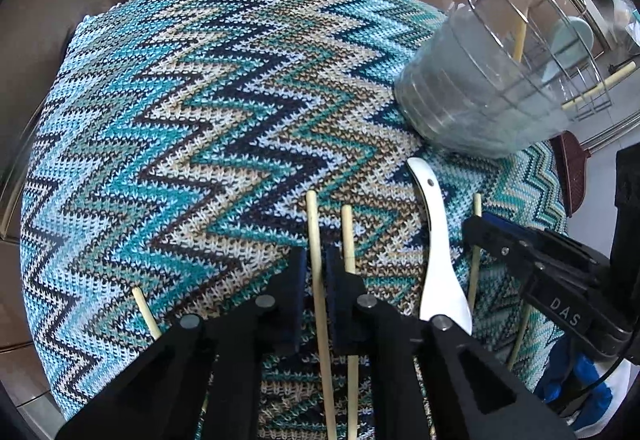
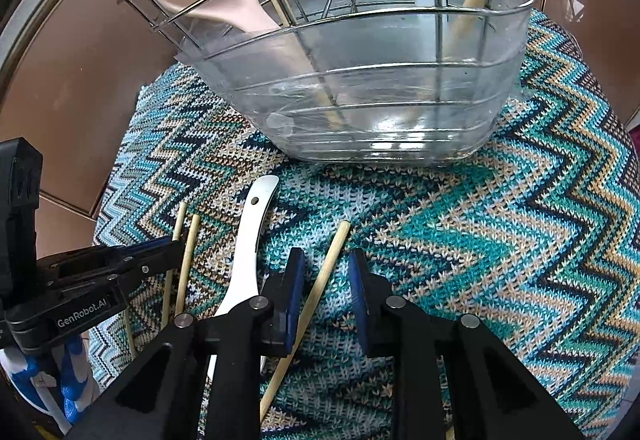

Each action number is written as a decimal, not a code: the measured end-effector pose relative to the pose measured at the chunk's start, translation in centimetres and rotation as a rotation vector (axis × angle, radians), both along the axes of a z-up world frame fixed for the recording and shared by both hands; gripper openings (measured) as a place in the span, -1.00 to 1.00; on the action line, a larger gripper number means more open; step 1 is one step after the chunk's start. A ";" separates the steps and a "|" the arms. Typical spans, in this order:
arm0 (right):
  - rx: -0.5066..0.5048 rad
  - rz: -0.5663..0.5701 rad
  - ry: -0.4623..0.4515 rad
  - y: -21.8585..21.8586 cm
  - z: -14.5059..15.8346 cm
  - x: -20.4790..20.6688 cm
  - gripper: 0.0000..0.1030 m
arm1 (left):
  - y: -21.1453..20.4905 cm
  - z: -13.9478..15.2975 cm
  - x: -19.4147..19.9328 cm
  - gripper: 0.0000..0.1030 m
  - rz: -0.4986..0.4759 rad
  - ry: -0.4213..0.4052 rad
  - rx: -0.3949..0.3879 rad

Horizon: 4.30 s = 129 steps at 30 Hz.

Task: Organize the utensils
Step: 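Grasp another wooden chopstick with the left tool while the right tool grasps one too, then lift both held chopsticks off the cloth toward the utensil holder, then lower both chopsticks into the wire holder and open both tools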

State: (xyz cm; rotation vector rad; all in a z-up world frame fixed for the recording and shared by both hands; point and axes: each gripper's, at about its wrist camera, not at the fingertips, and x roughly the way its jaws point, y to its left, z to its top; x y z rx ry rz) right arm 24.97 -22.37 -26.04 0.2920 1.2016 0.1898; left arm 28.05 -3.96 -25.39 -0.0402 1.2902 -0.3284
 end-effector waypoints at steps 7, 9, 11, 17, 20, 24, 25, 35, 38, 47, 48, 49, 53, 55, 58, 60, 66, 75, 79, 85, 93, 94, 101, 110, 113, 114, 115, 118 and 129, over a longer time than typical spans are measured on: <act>0.046 -0.017 0.020 -0.9 0.0 -0.4 -0.80 | 0.9 0.8 -1.0 -0.90 0.027 -0.051 -0.013; 0.058 -0.022 0.020 -1.2 0.2 -0.8 -0.82 | 1.4 1.5 -1.5 -0.90 0.033 -0.078 -0.030; 0.071 -0.026 0.010 -1.3 0.7 -1.4 -0.83 | 1.8 2.5 -2.1 -0.90 0.041 -0.107 -0.046; 0.086 -0.024 -0.059 -1.6 3.3 -3.6 -0.86 | 3.1 6.2 -4.7 -0.90 0.048 -0.215 -0.098; 0.093 -0.019 -0.119 -1.8 5.2 -5.3 -0.86 | 3.3 7.8 -6.1 -0.90 0.052 -0.258 -0.116; 0.081 -0.018 -0.166 -1.9 7.1 -7.6 -0.87 | 3.9 9.2 -7.8 -0.90 0.052 -0.290 -0.121; 0.084 -0.017 -0.179 -2.0 7.6 -8.3 -0.87 | 4.0 9.3 -8.0 -0.90 0.053 -0.288 -0.118; 0.102 0.004 -0.245 -1.8 9.3 -10.2 -0.88 | 3.5 6.1 -6.2 -0.83 0.071 -0.173 -0.095; 0.107 0.012 -0.249 -2.0 9.0 -9.9 -0.88 | 2.8 4.6 -4.8 -0.74 0.076 -0.132 -0.074; 0.159 0.020 -0.237 -3.0 7.3 -8.1 -0.88 | 1.7 1.1 -1.1 -0.68 0.089 -0.054 -0.001; 0.161 0.020 -0.235 -3.0 7.1 -8.0 -0.88 | 1.5 0.9 -0.9 -0.68 0.085 -0.050 0.003; 0.162 0.022 -0.233 -3.1 6.8 -7.8 -0.88 | 1.4 0.7 -0.8 -0.68 0.080 -0.046 0.005; 0.176 0.021 -0.224 -3.4 6.1 -7.3 -0.88 | 0.7 0.1 -0.5 -0.71 0.064 -0.042 0.046; 0.180 0.019 -0.221 -3.5 5.9 -7.2 -0.88 | 0.4 0.0 -0.7 -0.76 0.058 -0.053 0.071; 0.186 0.016 -0.226 -3.6 5.9 -7.5 -0.88 | 0.3 0.1 -1.1 -0.90 0.063 -0.068 0.079; 0.188 0.015 -0.234 -3.8 6.2 -7.7 -0.88 | 0.7 0.5 -1.5 -0.90 0.081 -0.080 0.074; 0.180 0.021 -0.296 -4.3 8.3 -9.6 -0.88 | 2.1 2.7 -4.0 -0.91 0.137 -0.155 -0.008; 0.159 0.042 -0.388 -2.9 11.8 -13.0 -0.89 | 4.7 7.6 -7.0 -0.91 0.156 -0.299 -0.081; 0.146 0.055 -0.433 -2.1 13.5 -14.4 -0.89 | 5.0 9.6 -8.6 -0.91 0.157 -0.361 -0.098; 0.133 0.072 -0.482 -1.5 15.4 -16.2 -0.89 | 5.2 11.5 -10.1 -0.91 0.160 -0.404 -0.124; 0.114 0.047 -0.549 -3.0 18.0 -17.0 -0.89 | 5.1 14.0 -10.4 -0.91 0.152 -0.441 -0.168; 0.112 0.041 -0.562 -3.4 18.5 -17.0 -0.89 | 5.0 14.5 -10.4 -0.91 0.153 -0.448 -0.179; 0.077 0.011 -0.670 -5.1 22.5 -16.3 -0.89 | 4.1 19.2 -9.3 -0.91 0.145 -0.526 -0.261; 0.062 -0.013 -0.827 -6.6 26.9 -13.1 -0.89 | 1.5 24.3 -6.6 -0.91 0.112 -0.625 -0.374; 0.041 -0.024 -0.867 -7.0 28.0 -11.6 -0.89 | 0.6 25.4 -5.3 -0.91 0.098 -0.644 -0.410; 0.035 -0.027 -0.877 -7.1 28.2 -11.1 -0.89 | 0.3 25.6 -4.8 -0.91 0.094 -0.650 -0.416; 0.024 -0.034 -0.887 -7.2 28.3 -10.4 -0.89 | -0.2 25.7 -4.2 -0.91 0.089 -0.657 -0.415; 0.006 -0.045 -0.898 -7.4 28.0 -8.5 -0.89 | -1.9 25.2 -2.4 -0.91 0.077 -0.665 -0.385; -0.072 -0.061 -0.848 -7.4 21.8 -3.7 -0.89 | -7.3 19.2 1.9 -0.91 0.060 -0.628 -0.246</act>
